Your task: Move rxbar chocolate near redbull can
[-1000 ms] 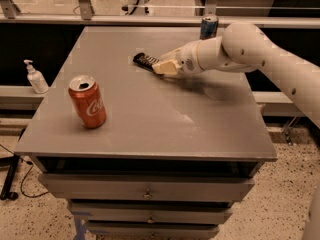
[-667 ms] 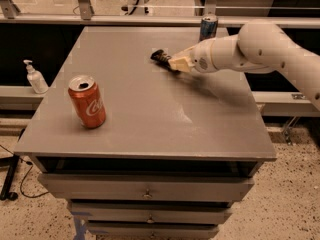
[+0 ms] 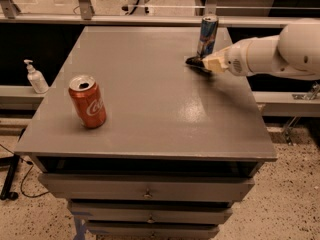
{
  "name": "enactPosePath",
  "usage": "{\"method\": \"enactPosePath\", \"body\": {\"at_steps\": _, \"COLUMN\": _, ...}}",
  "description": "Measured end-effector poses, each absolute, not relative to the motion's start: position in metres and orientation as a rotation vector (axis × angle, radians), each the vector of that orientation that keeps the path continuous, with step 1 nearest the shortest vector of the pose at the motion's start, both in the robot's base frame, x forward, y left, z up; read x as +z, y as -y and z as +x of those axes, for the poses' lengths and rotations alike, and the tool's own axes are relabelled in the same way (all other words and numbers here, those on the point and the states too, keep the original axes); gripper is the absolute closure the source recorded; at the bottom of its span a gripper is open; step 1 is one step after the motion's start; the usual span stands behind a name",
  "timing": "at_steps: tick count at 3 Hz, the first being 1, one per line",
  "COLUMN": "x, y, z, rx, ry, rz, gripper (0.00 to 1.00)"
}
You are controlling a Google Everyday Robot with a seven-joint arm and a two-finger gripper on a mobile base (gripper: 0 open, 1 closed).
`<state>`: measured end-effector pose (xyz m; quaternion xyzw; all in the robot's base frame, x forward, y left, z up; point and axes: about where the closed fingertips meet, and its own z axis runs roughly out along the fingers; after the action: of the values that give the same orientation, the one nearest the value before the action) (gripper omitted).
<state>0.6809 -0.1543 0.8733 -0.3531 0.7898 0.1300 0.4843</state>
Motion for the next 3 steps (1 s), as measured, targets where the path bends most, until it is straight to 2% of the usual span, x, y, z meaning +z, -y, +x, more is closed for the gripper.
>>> {"method": "enactPosePath", "body": {"at_steps": 2, "x": 0.872, "y": 0.202, "z": 0.662, "rx": 0.233, "ry": -1.991, "rz": -0.789, "gripper": 1.00}}
{"method": "enactPosePath", "body": {"at_steps": 3, "x": 0.870, "y": 0.208, "z": 0.663, "rx": 0.227, "ry": -2.003, "rz": -0.782, "gripper": 0.85}}
